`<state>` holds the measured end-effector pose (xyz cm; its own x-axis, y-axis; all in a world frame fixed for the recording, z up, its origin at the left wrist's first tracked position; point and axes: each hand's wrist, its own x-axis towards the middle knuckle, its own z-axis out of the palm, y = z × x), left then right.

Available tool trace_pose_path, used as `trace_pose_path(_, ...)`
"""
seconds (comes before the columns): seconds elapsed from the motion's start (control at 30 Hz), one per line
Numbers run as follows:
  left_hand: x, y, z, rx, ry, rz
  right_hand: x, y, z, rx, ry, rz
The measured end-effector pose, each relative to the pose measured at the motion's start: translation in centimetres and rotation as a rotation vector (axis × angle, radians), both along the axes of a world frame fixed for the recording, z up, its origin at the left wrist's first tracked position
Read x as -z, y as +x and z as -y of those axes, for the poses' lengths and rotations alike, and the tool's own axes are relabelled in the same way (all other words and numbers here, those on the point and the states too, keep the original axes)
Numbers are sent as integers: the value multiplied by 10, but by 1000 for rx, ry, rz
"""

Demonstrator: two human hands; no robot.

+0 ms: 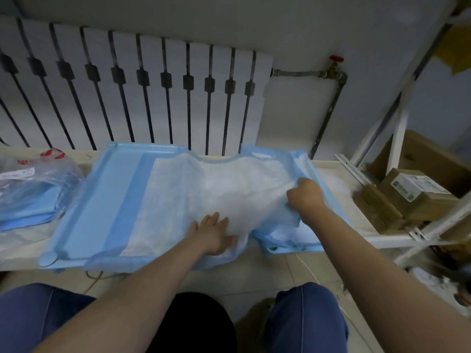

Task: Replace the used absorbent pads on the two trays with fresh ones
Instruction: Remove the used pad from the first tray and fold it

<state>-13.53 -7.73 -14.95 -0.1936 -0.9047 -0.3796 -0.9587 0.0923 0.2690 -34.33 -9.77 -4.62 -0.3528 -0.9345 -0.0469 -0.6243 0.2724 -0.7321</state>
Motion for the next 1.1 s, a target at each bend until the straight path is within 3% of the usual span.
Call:
trace_pose_path(0.1,-17,11,8,-106,-130,-203,-15,20,16,-2,40,352)
trace_pose_path(0.17,-37,25,8,-219,-175,-439,-26,42,24,-69,60,432)
trace_pose_path(0.4,-86,93,6,-783,-47,-1187,-39,156,18,-362,103,294)
trace_pose_path(0.57,-94,144,-5,-970,-5,-1451,-30,222,-5,-688,129,258)
trace_pose_path(0.7,-86,162,-11,-1001,-4,-1391,-11,245,-15,-838,212,194)
trace_pose_path(0.8,-73,165,-14,-990,49,-1319,-1,242,-21,-877,306,314)
trace_pose_path(0.93,-44,162,-14,-867,-76,-990,4,215,-22,-704,312,387)
trace_pose_path(1.03,-39,155,-20,-786,-147,-643,13,184,-21,-568,277,254)
trace_pose_path(1.1,-39,155,-24,-735,-257,-506,21,161,-25,-537,268,80)
